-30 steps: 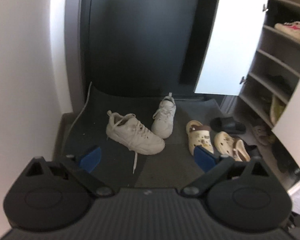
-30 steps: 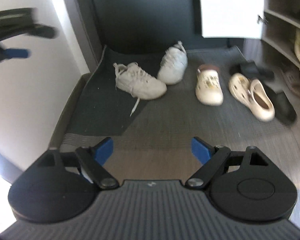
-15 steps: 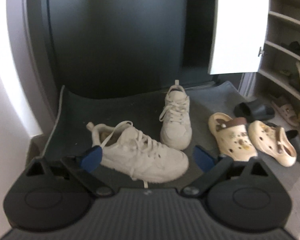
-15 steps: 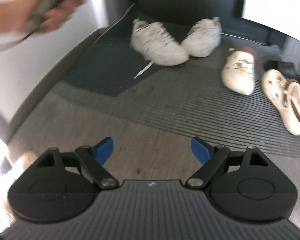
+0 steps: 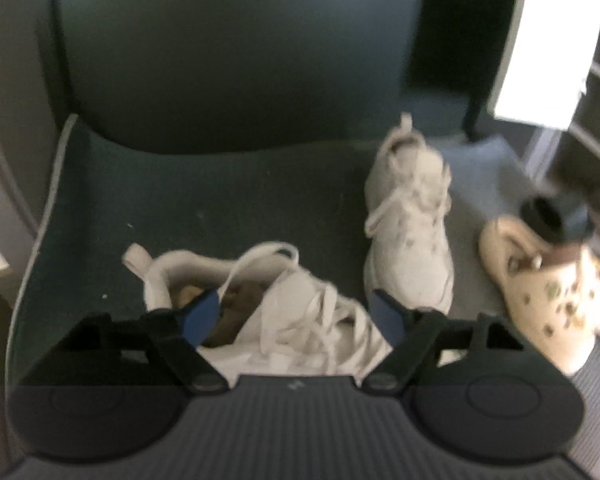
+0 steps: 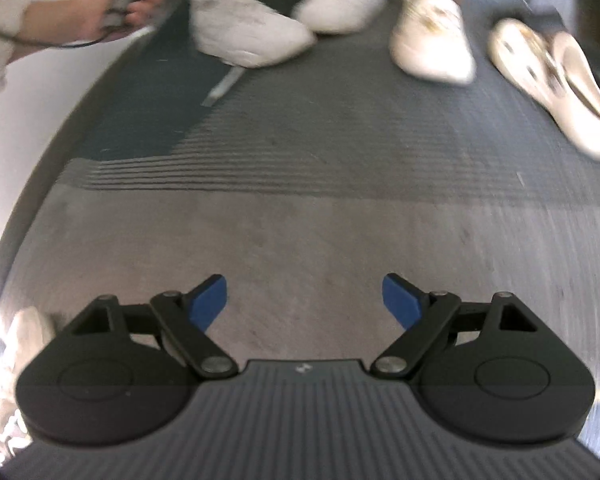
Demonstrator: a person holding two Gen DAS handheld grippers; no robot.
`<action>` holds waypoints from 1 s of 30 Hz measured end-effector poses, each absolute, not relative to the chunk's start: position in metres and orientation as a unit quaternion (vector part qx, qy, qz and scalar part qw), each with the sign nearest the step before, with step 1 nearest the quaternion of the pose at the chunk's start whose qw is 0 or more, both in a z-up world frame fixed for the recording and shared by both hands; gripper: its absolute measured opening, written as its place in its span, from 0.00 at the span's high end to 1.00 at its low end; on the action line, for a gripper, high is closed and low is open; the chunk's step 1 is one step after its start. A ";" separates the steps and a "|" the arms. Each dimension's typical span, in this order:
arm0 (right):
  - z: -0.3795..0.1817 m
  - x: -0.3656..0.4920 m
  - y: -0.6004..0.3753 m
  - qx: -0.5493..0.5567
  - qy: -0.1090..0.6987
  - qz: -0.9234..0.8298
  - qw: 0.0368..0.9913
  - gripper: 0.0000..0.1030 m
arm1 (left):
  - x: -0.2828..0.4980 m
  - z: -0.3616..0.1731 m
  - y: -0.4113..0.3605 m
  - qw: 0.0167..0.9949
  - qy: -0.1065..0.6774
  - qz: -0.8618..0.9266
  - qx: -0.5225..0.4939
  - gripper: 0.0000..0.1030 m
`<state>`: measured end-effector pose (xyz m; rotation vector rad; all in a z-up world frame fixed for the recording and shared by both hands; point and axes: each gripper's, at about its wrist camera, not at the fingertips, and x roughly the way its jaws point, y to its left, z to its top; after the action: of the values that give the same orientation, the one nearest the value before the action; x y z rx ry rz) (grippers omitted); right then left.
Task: Organize scattered shoes
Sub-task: 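Move the left tool down to the chunky white sneaker on the mat, then close the left tool on the chunky sneaker's collar and lift it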
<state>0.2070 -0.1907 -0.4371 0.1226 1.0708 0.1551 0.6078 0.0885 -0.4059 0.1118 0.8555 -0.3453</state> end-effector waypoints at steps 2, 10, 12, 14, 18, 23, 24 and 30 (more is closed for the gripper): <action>-0.441 0.205 -0.194 0.071 0.516 0.059 0.852 0.16 | 0.619 -0.416 0.085 0.875 0.433 -0.200 0.082 0.42; -0.459 0.185 -0.206 0.103 0.544 0.014 0.832 0.16 | 0.650 -0.436 0.082 0.829 0.484 -0.256 0.114 0.37; -0.459 0.177 -0.211 0.108 0.548 0.006 0.830 0.16 | 0.651 -0.449 0.068 0.829 0.484 -0.241 0.143 0.28; -0.461 0.172 -0.215 0.113 0.555 -0.002 0.824 0.16 | 0.651 -0.454 0.056 0.839 0.473 -0.222 0.151 0.26; -0.464 0.162 -0.221 0.111 0.570 -0.024 0.814 0.16 | 0.647 -0.452 0.060 0.847 0.463 -0.216 0.148 0.34; -0.465 0.161 -0.230 0.119 0.568 -0.042 0.813 0.16 | 0.643 -0.437 0.076 0.843 0.471 -0.232 0.115 0.58; -0.465 0.162 -0.232 0.120 0.569 -0.049 0.812 0.16 | 0.638 -0.433 0.076 0.841 0.471 -0.242 0.113 0.60; -0.458 0.176 -0.243 0.140 0.553 -0.068 0.818 0.16 | 0.626 -0.408 0.092 0.799 0.495 -0.341 0.031 0.70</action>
<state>0.1759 -0.2431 -0.4584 0.2975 1.1785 -0.1449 0.6258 0.0925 -0.4081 0.0671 1.0613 -0.7328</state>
